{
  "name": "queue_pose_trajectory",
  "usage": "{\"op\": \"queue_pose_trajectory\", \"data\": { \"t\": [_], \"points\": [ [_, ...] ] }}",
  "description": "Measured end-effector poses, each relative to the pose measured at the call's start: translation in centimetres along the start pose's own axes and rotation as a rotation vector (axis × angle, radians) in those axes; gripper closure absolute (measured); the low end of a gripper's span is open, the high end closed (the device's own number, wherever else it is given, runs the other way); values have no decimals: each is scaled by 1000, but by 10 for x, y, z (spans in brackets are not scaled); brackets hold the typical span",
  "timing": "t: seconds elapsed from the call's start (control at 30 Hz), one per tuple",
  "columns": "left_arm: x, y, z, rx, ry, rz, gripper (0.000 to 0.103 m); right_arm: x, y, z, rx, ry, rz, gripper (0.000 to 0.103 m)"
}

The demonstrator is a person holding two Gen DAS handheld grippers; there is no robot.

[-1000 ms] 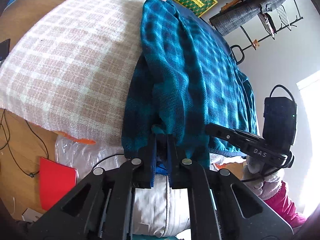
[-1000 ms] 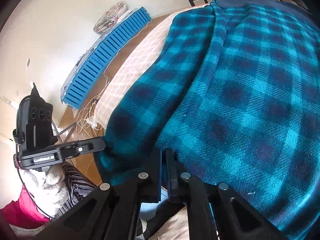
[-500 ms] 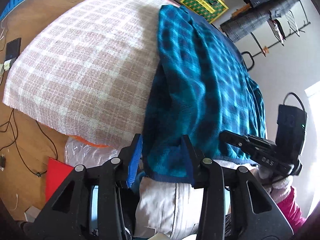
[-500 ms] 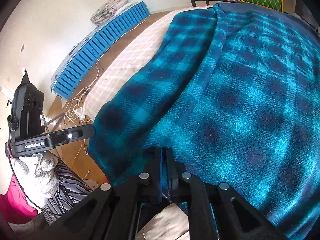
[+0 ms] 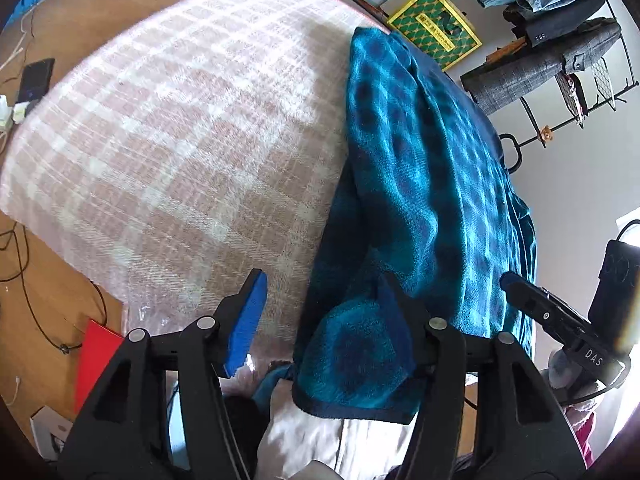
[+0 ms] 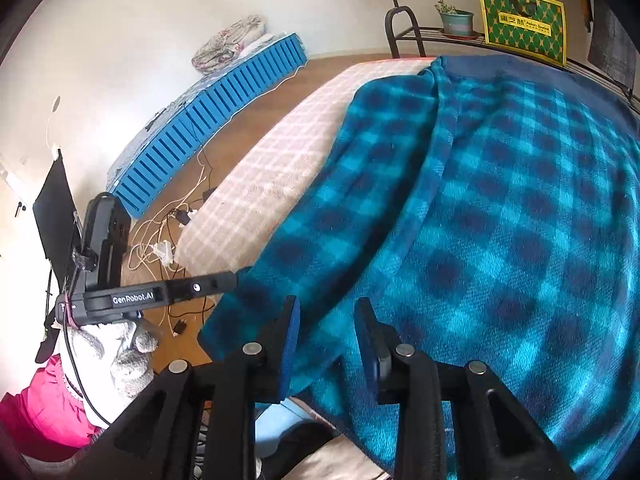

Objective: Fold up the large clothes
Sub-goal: 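Open the left gripper to release the folded side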

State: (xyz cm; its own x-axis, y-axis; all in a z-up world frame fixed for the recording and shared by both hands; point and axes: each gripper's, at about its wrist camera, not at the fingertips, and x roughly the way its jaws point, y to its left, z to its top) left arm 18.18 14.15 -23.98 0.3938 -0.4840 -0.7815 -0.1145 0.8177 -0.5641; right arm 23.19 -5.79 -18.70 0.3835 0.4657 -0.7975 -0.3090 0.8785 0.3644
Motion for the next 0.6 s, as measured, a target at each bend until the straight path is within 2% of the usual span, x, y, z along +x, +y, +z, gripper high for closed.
{"op": "queue_pose_trajectory", "data": {
  "t": [0.1, 0.13, 0.17, 0.2, 0.3, 0.4, 0.57, 0.6],
  "points": [
    [18, 3, 2, -24, 49, -33, 45, 9, -4, 13, 25, 12, 7, 72],
    [18, 3, 2, -21, 40, -33, 47, 11, -6, 16, 23, 18, 6, 72],
    [19, 0, 3, -11, 44, -34, 52, 12, -8, 21, 20, 20, 0, 70],
    [21, -2, 3, -12, 60, -42, 65, 13, -10, 26, 17, 18, -11, 66],
    [12, -9, 3, -2, 28, 2, 66, 7, -20, 48, 22, 17, -25, 64],
    [-11, -20, 11, 27, -38, -15, 66, -2, -35, 77, 29, 2, -45, 64],
    [-33, -46, 66, 100, -65, -59, 65, -9, -62, 127, 49, -15, -50, 64],
    [-34, -51, 82, 114, -74, -58, 61, -8, -67, 138, 48, -23, -62, 62]
  ]
}}
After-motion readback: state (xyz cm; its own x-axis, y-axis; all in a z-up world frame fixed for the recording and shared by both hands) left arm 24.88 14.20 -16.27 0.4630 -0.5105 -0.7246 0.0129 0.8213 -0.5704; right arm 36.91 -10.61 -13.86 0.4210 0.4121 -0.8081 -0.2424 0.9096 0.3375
